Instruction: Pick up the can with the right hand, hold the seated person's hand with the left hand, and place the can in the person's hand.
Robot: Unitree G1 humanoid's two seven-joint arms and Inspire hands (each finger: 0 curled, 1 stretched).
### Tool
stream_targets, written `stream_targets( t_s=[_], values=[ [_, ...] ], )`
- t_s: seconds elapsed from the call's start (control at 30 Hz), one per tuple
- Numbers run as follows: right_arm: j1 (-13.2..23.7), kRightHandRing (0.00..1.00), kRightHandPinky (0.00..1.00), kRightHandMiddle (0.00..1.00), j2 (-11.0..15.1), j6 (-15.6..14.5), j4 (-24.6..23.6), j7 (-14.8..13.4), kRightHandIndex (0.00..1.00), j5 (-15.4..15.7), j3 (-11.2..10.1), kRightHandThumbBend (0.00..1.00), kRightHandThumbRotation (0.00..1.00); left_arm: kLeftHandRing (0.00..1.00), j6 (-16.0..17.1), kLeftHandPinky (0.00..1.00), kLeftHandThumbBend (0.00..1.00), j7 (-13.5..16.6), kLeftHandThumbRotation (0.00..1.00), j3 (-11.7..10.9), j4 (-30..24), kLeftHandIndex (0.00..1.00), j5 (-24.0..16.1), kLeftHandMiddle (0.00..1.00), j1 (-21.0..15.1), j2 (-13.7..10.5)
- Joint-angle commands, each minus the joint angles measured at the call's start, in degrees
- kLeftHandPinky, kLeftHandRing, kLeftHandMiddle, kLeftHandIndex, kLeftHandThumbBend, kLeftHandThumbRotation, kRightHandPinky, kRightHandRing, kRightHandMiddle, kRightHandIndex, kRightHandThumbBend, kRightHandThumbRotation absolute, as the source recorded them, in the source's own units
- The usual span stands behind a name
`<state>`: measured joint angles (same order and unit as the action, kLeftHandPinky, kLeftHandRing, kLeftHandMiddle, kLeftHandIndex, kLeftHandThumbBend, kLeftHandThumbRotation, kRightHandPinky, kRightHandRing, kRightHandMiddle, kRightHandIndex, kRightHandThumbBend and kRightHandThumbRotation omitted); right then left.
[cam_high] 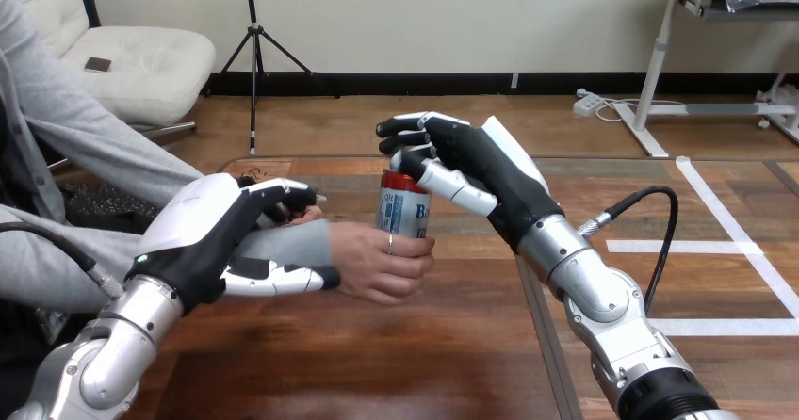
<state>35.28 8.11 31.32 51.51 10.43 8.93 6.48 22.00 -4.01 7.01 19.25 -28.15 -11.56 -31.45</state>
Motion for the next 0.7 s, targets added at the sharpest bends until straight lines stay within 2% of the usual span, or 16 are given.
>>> stream_targets(
  t_s=[0.0,0.27,0.37,0.5,0.67],
  values=[
    [1.1,0.69,0.61,0.75,0.7,1.4,-2.3,0.0,0.76,-1.8,-1.9,1.00,0.91,0.75,1.8,0.63,0.83,0.2,0.60,-0.7,-2.7,0.77,1.2,0.78,-2.1,-0.4],
    [-0.1,0.70,0.61,0.75,0.8,1.1,-3.0,-0.2,0.77,-2.9,-2.4,1.00,0.89,0.75,3.6,0.64,0.87,-0.1,0.62,-1.3,-1.8,0.76,4.7,0.77,-1.7,0.9],
    [-0.8,0.71,0.62,0.75,0.9,1.4,-3.5,0.0,0.77,-3.5,-2.5,1.00,0.89,0.77,5.2,0.65,0.84,-1.8,0.63,-1.7,-0.6,0.77,8.8,0.79,-1.7,1.8],
    [-2.1,0.72,0.63,0.76,1.0,2.0,-4.5,0.6,0.76,-4.5,-2.8,1.00,0.90,0.78,9.1,0.65,0.82,-3.6,0.66,-2.4,2.6,0.77,15.3,0.79,-1.9,3.8],
    [-3.7,0.74,0.65,0.76,1.2,3.0,-5.8,1.3,0.76,-5.8,-3.2,1.00,0.92,0.79,12.4,0.64,0.85,-5.3,0.76,-3.1,5.7,0.78,21.0,0.80,-1.7,6.0]
  ],
)
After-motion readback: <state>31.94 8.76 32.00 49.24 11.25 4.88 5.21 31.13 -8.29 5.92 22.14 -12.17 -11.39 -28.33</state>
